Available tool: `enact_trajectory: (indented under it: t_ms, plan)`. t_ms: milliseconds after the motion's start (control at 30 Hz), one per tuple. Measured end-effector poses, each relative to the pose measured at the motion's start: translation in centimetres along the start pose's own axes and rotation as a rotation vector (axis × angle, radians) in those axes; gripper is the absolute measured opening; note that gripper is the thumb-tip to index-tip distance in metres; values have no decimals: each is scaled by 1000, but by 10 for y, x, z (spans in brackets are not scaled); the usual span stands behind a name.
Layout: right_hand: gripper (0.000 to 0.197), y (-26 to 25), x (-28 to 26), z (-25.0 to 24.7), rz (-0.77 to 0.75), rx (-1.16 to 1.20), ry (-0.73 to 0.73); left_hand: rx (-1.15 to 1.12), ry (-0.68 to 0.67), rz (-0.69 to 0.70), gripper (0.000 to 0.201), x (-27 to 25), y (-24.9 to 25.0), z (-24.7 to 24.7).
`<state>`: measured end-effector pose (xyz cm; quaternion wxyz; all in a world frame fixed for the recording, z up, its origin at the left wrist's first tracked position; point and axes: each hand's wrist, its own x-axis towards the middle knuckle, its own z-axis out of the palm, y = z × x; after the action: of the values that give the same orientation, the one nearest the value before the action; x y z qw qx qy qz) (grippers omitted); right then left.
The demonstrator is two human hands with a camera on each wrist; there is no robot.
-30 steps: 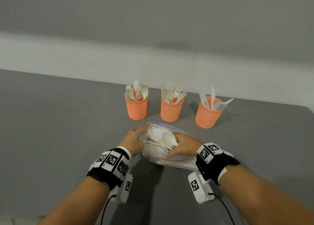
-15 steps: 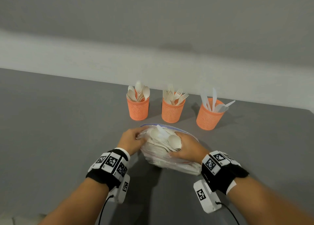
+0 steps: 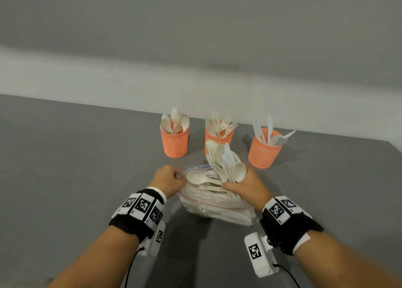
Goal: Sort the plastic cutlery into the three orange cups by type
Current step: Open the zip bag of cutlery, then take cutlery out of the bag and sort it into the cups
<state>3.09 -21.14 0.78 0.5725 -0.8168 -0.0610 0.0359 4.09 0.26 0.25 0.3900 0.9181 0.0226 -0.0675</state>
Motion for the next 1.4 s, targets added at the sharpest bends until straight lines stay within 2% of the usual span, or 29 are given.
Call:
enact_trajectory:
  t_ms: [133,200,267,333,433,500,600,667,733,833,900,967,1100,1233,1333,1400]
  plan:
    - [33,-13,-4,-2,-40,123,98,143,-37,-24,21,-5,4,-4]
    - [34,-19,-2,-7,-60,202,164,174,-62,-26,26,-6,8,-8]
    - [32,-25,2,-13,-74,279,225,179,-83,-5,18,-5,12,-14]
    - [26,-29,3,-16,-80,376,250,198,-96,11,30,-2,14,-19]
    - [20,-37,3,-18,-69,534,273,210,12,133,31,-2,23,-25]
    - [18,-47,3,-19,-86,596,273,110,58,238,32,-5,38,-28]
    - [17,-66,4,-20,-174,611,264,34,-121,333,44,-9,61,-26]
    - [16,-74,6,-24,-196,608,250,20,-208,367,62,-10,70,-20]
    - [16,-79,6,-28,-175,602,195,-146,-224,354,63,-9,79,-17]
    - [25,-83,5,-22,-127,517,-28,-616,-325,255,65,-6,94,-12]
    - [35,-85,2,-11,-96,412,-139,-833,-369,211,45,-6,98,-8]
    - [39,-86,0,-5,-71,373,-218,-884,-346,252,30,-5,98,-6]
    - [27,-89,2,-3,66,410,-401,-943,-403,312,54,-3,92,-6]
    - [13,-88,15,3,227,454,-510,-996,-403,229,64,5,90,-6]
    - [18,-88,21,9,289,488,-485,-1017,-284,182,53,10,91,-10]
    - [24,-83,22,14,215,384,-387,-1176,-192,114,47,17,91,-16]
